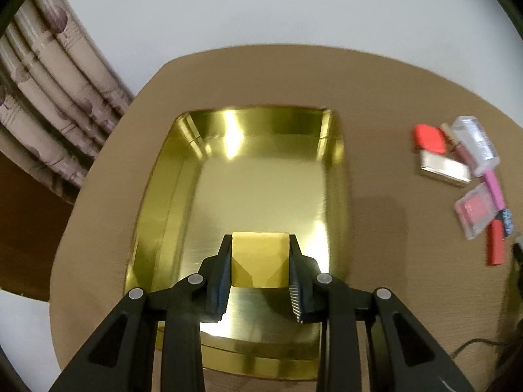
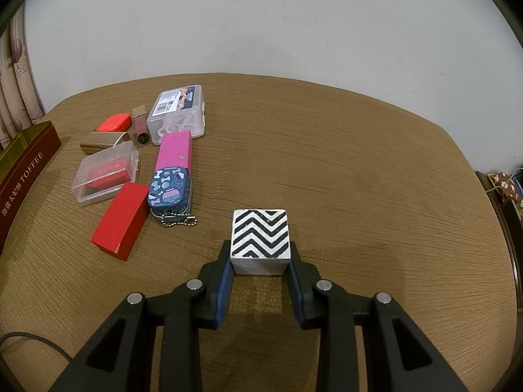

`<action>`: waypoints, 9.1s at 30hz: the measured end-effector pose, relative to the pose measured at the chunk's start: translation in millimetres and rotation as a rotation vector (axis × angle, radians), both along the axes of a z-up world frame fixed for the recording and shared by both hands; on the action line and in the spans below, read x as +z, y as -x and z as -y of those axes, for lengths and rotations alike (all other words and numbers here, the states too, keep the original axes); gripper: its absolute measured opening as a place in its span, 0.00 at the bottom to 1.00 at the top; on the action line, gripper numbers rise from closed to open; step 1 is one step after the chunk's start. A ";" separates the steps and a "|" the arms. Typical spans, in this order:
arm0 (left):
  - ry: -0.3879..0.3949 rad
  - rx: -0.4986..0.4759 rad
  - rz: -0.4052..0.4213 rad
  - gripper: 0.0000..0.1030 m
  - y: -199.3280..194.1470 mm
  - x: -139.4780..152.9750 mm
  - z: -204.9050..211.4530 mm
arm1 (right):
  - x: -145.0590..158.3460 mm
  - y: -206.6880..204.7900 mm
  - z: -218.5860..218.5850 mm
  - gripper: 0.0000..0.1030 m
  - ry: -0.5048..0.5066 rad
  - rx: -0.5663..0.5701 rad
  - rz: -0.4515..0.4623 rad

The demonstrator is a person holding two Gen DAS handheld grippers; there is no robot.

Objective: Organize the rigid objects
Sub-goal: 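Carry the yellow cube into the gold tin and open the left gripper, then withdraw the left gripper while the right gripper carries the zigzag cube toward the tin, then lower the zigzag cube into the tin and open the right gripper, then move the right gripper back and grasp the blue patterned tin, then grasp the red block with the left gripper while the right gripper holds the blue tin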

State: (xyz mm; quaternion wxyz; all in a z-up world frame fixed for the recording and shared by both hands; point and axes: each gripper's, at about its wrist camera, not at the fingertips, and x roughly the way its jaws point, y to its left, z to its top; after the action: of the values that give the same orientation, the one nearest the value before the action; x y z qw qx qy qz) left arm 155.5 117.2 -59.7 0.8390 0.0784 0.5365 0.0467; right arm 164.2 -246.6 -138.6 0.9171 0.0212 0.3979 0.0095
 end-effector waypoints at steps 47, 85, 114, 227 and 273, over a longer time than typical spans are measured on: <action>-0.083 -0.069 0.069 0.67 11.6 -3.0 -11.4 | -0.4 -1.6 -0.6 0.30 0.010 0.007 0.000; -0.029 0.095 0.273 0.89 58.4 30.2 -63.6 | 49.9 19.0 -55.4 0.29 0.039 0.024 0.024; 0.057 0.367 0.209 0.92 47.1 24.4 -139.3 | 111.7 -0.7 -342.1 0.29 0.048 0.570 0.041; 0.070 -0.118 0.180 0.92 80.3 28.0 35.7 | 0.6 -15.3 -10.4 0.31 0.025 -0.057 -0.012; 0.210 -0.249 -0.104 0.26 24.4 -35.4 252.9 | -1.5 2.9 38.8 0.31 -0.072 -0.080 -0.012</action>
State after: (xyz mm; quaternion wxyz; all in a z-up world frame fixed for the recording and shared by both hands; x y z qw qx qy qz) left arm 131.1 -135.7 -95.1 0.8130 0.0583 0.5671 -0.1180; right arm 161.3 -285.4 -140.0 0.9131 0.0701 0.4016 -0.0127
